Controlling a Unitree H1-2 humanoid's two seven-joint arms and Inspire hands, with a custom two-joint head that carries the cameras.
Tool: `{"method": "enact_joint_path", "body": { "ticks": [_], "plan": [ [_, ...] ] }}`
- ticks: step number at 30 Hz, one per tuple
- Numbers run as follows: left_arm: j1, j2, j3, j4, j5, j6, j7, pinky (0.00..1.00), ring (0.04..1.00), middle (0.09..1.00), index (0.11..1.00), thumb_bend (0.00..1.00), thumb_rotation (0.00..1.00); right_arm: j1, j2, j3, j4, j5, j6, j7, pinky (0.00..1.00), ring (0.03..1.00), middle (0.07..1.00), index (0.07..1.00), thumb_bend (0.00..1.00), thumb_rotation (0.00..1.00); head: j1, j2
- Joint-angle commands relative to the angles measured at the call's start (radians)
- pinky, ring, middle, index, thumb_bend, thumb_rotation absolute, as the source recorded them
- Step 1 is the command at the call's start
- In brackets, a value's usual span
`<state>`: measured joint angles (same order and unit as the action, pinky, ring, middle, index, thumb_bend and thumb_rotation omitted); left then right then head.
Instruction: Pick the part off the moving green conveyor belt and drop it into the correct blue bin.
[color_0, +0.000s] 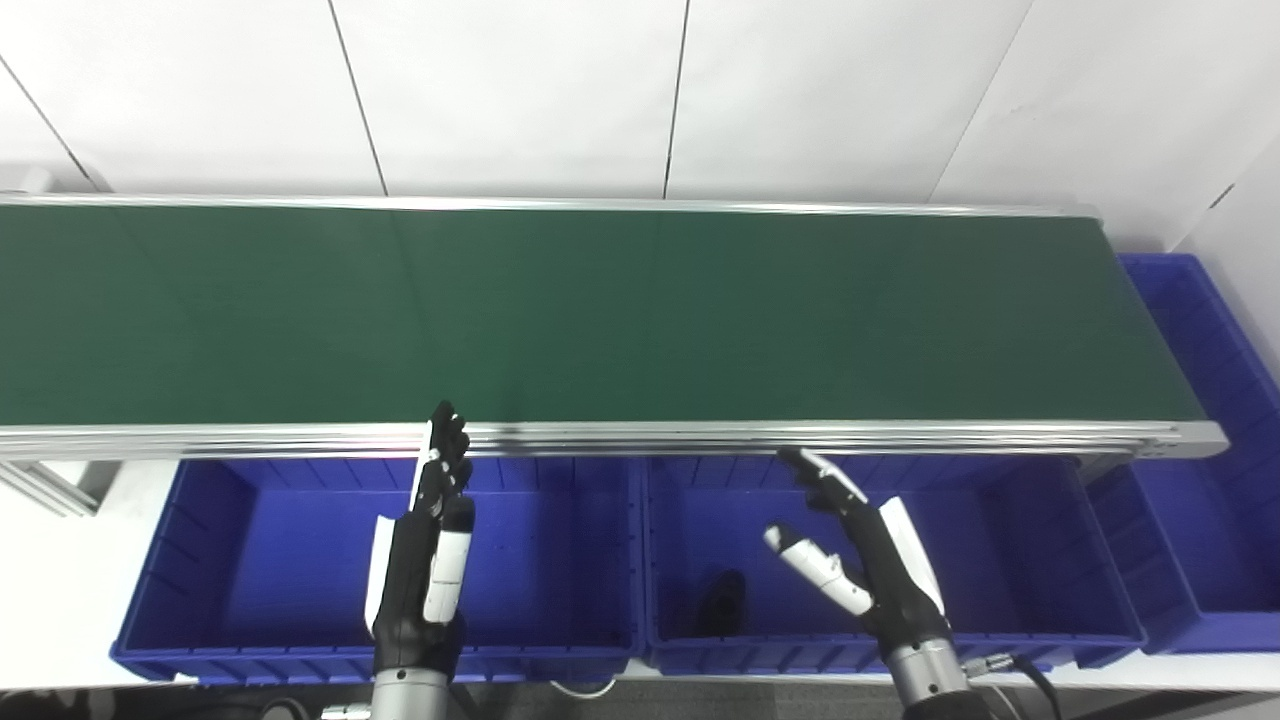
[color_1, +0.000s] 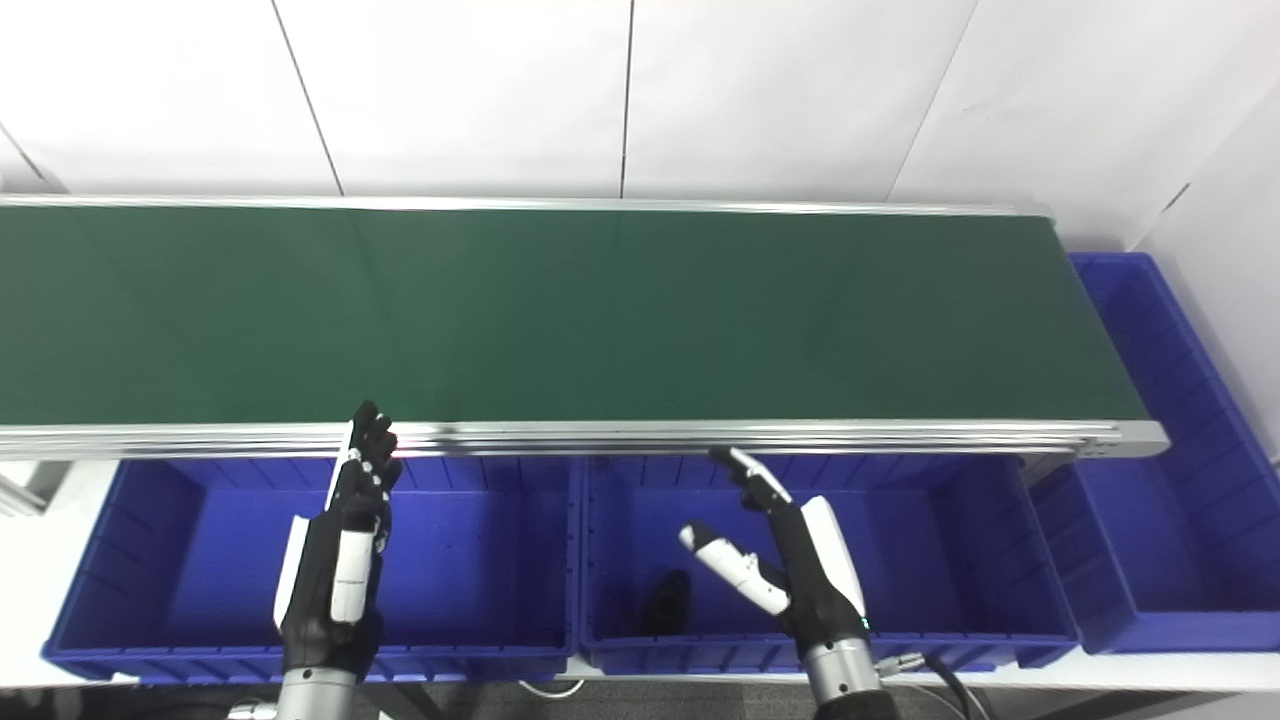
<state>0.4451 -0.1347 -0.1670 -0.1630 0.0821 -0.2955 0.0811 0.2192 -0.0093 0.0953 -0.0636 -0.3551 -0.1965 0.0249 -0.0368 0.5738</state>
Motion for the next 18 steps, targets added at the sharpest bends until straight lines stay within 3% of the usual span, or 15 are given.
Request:
{"method": "enact_joint_path", "body": {
  "ticks": [1,8,13,18],
  "plan": [
    [-0.003,-0.016,-0.006,-0.025,0.038,-0.074,0.016,1.0,1.0,1.0,1.0,0.75,0.97,-0.011,0.041,-0.015,0.002,0.05,-0.122,-0.079,0.89,0.929,0.935,0.903,0.75,0.99,0.002,-0.003],
    [0.004,-0.022,-0.005,-0.028,0.049,-0.057,0.014,1.0,1.0,1.0,1.0,0.78,0.97,0.002,0.046,-0.006,0.014,0.103,-0.119,-0.079,0.88,0.926,0.943,0.92,0.79,1.0,0.004,0.0],
    [0.008,-0.016,-0.008,-0.028,0.044,-0.052,0.005,1.0,1.0,1.0,1.0,0.76,0.97,0.001,0.03,0.015,0.038,0.064,-0.158,-0.099,0.88,0.918,0.934,0.918,0.76,1.0,0.005,-0.016],
    [0.01,-0.02,-0.004,-0.029,0.052,-0.048,0.012,1.0,1.0,1.0,1.0,0.76,0.96,0.002,0.028,0.026,0.043,0.083,-0.179,-0.096,0.88,0.915,0.933,0.906,0.77,1.0,0.009,-0.007]
  ]
}}
